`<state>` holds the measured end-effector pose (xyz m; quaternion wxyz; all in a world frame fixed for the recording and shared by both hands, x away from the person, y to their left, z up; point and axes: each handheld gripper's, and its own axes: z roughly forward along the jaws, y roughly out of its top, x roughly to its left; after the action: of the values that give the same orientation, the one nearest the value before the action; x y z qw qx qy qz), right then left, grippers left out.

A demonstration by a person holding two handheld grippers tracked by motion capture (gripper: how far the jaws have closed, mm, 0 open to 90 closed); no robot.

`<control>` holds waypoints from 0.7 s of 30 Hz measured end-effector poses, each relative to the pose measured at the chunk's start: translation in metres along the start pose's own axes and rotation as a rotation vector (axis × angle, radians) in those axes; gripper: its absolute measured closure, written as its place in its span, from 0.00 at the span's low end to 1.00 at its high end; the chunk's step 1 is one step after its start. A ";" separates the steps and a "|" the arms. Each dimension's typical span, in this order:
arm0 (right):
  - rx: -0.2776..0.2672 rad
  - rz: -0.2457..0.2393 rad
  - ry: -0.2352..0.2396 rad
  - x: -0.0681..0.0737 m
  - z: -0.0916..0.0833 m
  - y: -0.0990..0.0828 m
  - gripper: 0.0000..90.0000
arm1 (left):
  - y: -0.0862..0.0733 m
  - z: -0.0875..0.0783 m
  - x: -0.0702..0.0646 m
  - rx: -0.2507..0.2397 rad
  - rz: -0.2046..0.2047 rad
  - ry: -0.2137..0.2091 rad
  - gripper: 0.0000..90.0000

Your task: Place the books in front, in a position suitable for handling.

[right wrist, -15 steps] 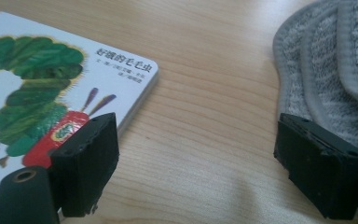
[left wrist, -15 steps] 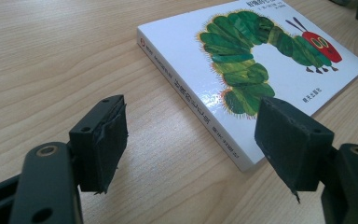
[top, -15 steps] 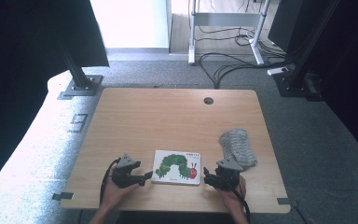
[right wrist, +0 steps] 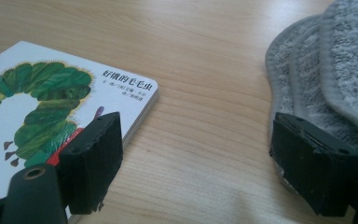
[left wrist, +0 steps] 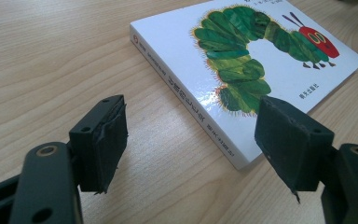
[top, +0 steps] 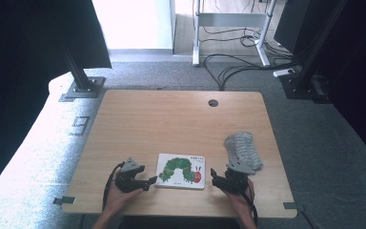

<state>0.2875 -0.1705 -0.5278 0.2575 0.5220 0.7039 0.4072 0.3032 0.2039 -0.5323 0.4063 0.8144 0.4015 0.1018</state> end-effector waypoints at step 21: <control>-0.090 0.092 -0.090 -0.057 0.015 0.063 0.21 | 0.001 0.005 -0.005 0.016 0.026 -0.015 0.27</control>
<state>0.3509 -0.2119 -0.4867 0.2930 0.5595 0.6478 0.4260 0.3025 0.1971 -0.5340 0.4013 0.8236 0.3887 0.0978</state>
